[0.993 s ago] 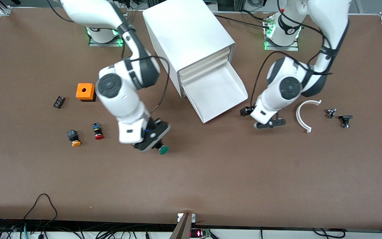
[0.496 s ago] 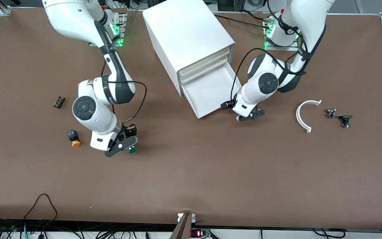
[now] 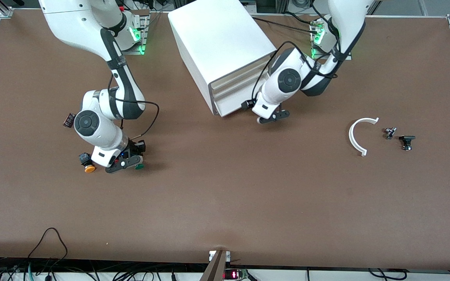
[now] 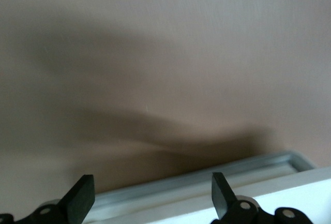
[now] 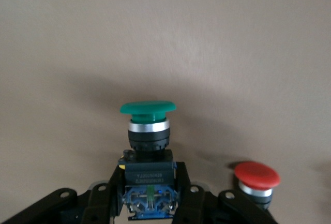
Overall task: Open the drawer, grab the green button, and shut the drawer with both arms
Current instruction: 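Set the green button beside the red button and withdraw both grippers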
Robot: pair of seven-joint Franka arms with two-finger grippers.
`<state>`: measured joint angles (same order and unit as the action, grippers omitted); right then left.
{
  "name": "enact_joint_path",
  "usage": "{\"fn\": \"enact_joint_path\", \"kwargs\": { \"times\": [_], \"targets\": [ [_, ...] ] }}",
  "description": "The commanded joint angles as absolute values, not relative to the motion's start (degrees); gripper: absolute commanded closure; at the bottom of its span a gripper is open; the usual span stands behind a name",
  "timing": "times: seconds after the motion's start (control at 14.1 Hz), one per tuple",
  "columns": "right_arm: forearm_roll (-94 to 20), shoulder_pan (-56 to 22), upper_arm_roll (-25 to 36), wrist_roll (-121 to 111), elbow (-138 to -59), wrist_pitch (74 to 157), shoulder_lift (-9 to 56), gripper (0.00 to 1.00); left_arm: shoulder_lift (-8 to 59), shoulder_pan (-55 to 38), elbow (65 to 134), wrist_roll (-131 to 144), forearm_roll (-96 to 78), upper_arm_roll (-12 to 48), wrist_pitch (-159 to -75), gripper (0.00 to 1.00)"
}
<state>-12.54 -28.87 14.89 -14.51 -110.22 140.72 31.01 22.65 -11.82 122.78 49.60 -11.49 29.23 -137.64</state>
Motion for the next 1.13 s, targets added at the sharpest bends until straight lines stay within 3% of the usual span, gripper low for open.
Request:
{"fn": "enact_joint_path", "kwargs": {
  "times": [0.0, 0.07, 0.21, 0.57, 0.92, 1.06],
  "targets": [
    [-12.3, -29.6, 14.3, -12.0, -115.8, 144.7, 28.4, 0.81, 19.4, -11.8, 125.7, 49.6, -14.4, 30.5, -136.2, 0.0],
    [-12.4, -29.6, 14.3, -11.7, -115.6, 144.6, 28.3, 0.71, 19.0, -11.7, 126.2, 49.6, -15.1, 30.7, -136.2, 0.0],
    [-12.3, -29.6, 14.4, -5.7, -113.1, 142.0, 27.6, 0.0, 18.2, -11.7, 126.7, 49.6, -16.6, 31.6, -136.1, 0.0],
    [-11.2, -29.0, 15.6, -1.8, -100.6, 124.5, 25.8, 0.0, 16.6, -9.6, 126.7, 48.9, -17.4, 32.5, -136.7, 0.0],
    [-10.7, -28.7, 17.5, -0.6, -89.9, 108.6, 24.0, 0.0, 9.0, 1.9, 125.5, 45.9, -16.6, 28.8, -142.9, 0.0],
    [-10.6, -28.5, 17.9, 4.1, -84.5, 101.3, 24.3, 0.0, 4.1, 5.3, 123.8, 29.0, -16.7, 25.2, -135.5, 0.0]
  ]
}}
